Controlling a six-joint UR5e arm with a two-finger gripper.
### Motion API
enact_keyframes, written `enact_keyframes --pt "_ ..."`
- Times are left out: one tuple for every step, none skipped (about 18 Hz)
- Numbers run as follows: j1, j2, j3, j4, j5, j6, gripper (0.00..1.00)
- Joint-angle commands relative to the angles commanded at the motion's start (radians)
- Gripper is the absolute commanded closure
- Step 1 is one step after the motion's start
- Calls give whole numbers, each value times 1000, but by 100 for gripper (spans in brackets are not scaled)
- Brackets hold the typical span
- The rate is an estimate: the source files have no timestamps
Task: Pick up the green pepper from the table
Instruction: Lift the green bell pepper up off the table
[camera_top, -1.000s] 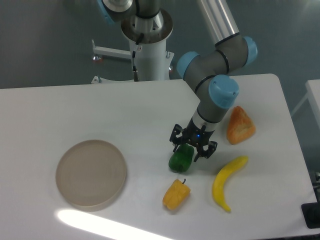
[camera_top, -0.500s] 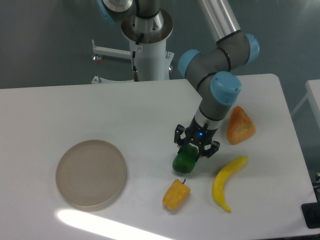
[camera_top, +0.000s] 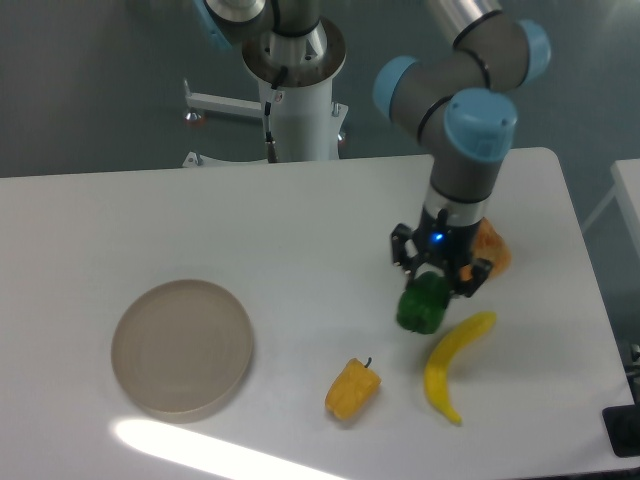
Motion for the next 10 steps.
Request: enact_keyframes --pt "0 -5 8 0 8 15 71" --pt "0 -8 11 2 23 29 71" --pt "0 -12 14 2 38 37 71" --pt "-2 -17 17 3 43 37 71" --pt "-5 -26 22 9 46 37 71" --pt "-6 -35 28 9 51 37 71" --pt "-8 -38 32 9 52 36 71" --pt "-8 -38 34 9 52 37 71" --pt "-8 -38 35 9 52 37 71" --pt "-8 -38 35 9 57 37 71"
